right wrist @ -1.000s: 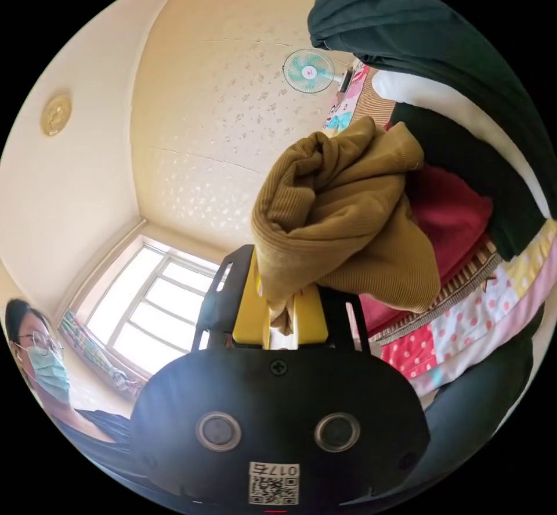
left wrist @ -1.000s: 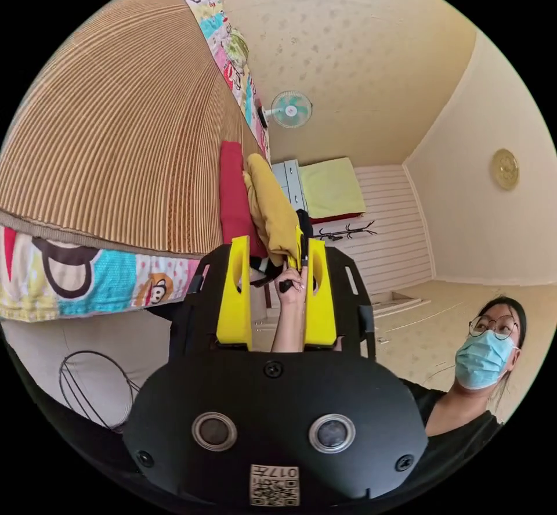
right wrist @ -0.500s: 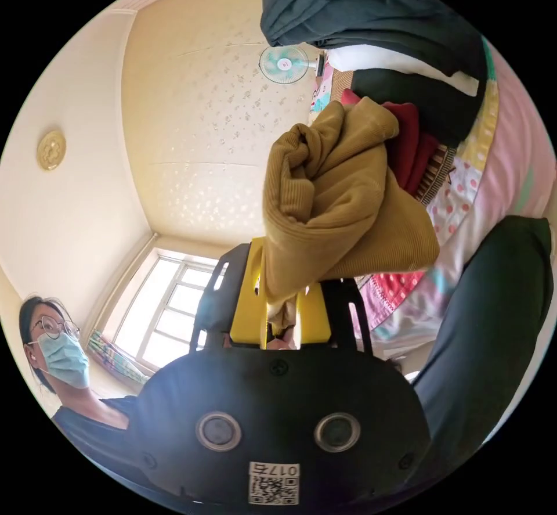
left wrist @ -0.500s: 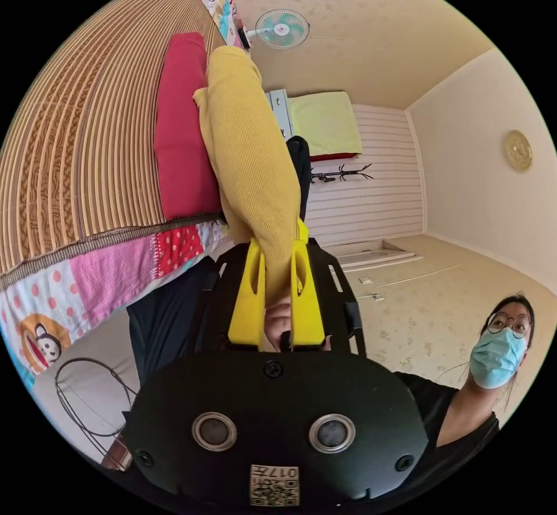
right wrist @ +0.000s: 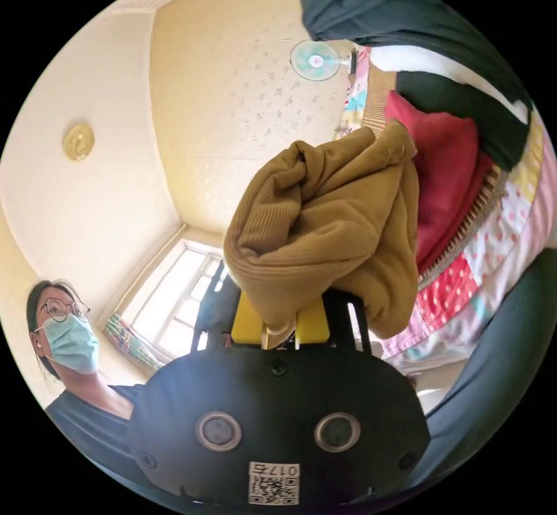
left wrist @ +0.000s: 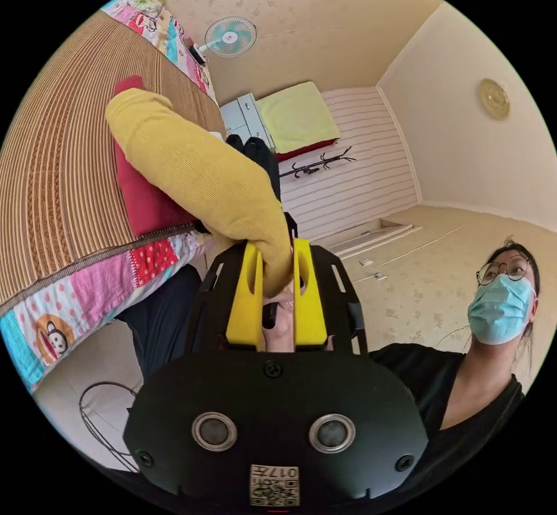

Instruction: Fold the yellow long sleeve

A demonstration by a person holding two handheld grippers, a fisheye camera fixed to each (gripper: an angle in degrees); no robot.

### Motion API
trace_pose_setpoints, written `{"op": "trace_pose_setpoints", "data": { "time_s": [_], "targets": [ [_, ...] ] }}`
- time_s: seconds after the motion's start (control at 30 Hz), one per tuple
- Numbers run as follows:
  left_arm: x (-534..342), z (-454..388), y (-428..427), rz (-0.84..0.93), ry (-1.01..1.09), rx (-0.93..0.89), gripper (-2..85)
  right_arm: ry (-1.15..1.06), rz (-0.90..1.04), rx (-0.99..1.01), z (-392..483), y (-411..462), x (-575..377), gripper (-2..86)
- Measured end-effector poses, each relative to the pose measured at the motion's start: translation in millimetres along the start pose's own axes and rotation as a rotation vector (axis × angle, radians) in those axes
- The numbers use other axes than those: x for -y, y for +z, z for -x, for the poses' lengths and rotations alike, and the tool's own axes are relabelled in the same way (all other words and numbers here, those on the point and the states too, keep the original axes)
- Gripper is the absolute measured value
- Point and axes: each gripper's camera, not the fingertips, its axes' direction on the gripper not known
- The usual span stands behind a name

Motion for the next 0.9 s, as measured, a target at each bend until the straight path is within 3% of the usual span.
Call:
{"op": "trace_pose_setpoints", "data": {
  "time_s": [0.3,0.4,0.47,0.5,0.6,0.63,0.67,0.73,0.9],
  "targets": [
    [-19.9,-32.4,-61.8,-0.116,0.07,0.137,12.4,-0.375,0.051,0.088,107.0,45.0,113.5,7.4],
    [-30.4,-16.3,-73.5,-0.124,0.007,0.114,12.4,-0.452,0.029,0.233,98.4,41.6,133.4,7.1],
    [-36.6,-6.1,-80.8,-0.136,-0.034,0.111,12.4,-0.472,-0.012,0.217,56.1,32.1,133.0,6.5],
    [-40.2,0.4,-85.4,-0.143,-0.063,0.11,12.4,-0.456,-0.014,0.181,40.9,30.3,131.8,6.3],
    [-45.6,12.0,-94.5,-0.152,-0.119,0.117,12.3,-0.07,0.011,-0.077,-69.9,24.7,125.1,4.8],
    [-46.0,13.2,-95.6,-0.151,-0.125,0.122,12.3,0.102,0.007,-0.2,-110.8,21.9,114.8,4.4],
    [-46.2,14.6,-97.3,-0.149,-0.133,0.131,12.3,0.119,0.011,-0.342,-127.6,23.3,105.0,4.3],
    [-46.0,14.7,-98.6,-0.149,-0.143,0.136,12.3,0.044,-0.018,-0.352,-124.9,26.8,97.2,4.5],
    [-44.2,4.8,-95.3,-0.149,-0.136,0.128,12.2,0.163,-0.07,-0.309,-114.8,40.0,108.2,5.6]
  ]
}}
